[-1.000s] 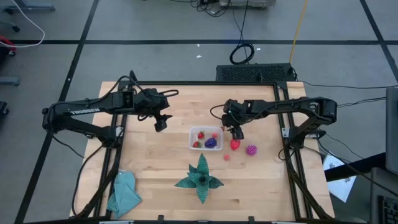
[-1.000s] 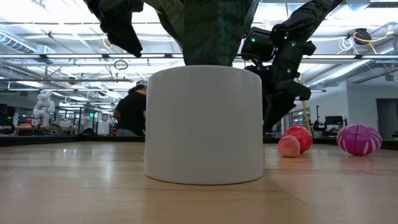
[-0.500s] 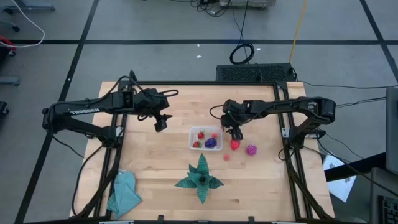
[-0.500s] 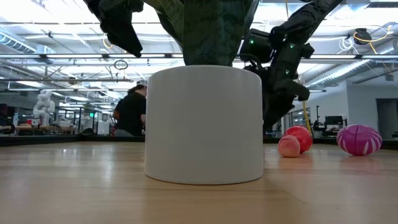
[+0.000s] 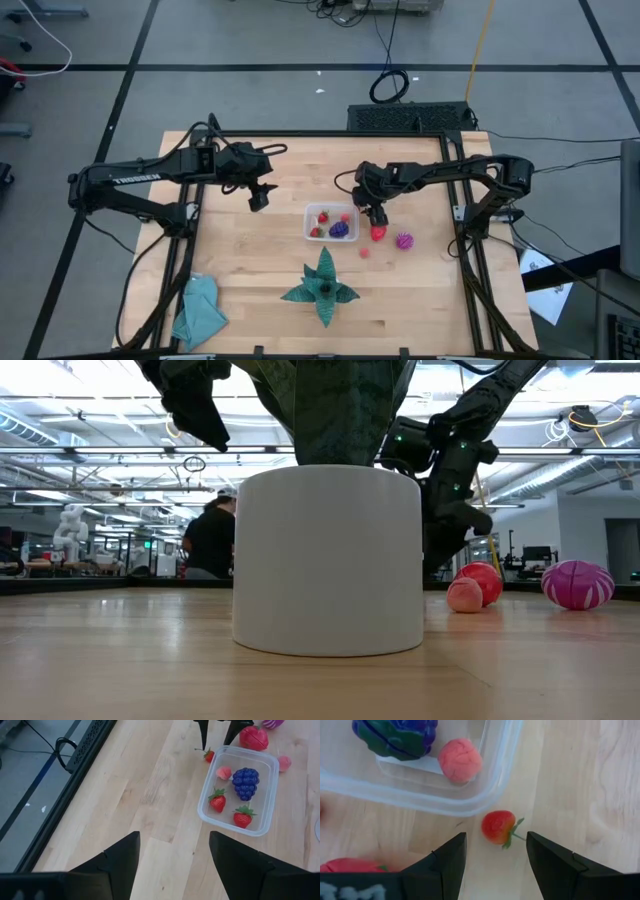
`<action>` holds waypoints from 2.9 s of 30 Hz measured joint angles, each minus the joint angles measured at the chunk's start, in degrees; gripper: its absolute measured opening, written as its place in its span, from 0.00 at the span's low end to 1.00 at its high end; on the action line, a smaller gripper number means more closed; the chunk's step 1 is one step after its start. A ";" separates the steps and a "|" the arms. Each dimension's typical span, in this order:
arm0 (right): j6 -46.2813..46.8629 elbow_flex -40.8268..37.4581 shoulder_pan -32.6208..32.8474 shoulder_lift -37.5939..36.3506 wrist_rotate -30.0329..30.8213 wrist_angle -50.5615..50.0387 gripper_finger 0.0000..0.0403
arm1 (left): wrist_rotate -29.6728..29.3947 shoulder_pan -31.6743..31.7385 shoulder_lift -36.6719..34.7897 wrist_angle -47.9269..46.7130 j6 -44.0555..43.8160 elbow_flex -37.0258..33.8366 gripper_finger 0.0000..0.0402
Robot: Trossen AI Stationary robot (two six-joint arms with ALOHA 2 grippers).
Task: Pick and placing Produce into tupperware
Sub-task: Put the red cherry into the transparent bin
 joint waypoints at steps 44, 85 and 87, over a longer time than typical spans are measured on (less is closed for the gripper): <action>0.22 0.00 -0.02 2.32 -1.66 2.37 0.47 | -0.04 0.00 0.02 0.13 0.07 0.00 0.61; 3.08 0.07 -1.75 2.23 -0.93 0.28 0.22 | 0.02 0.02 0.00 0.11 0.04 0.00 0.61; 3.07 0.07 -1.73 2.23 0.26 0.22 0.22 | 0.02 0.00 0.00 0.11 0.04 0.00 0.61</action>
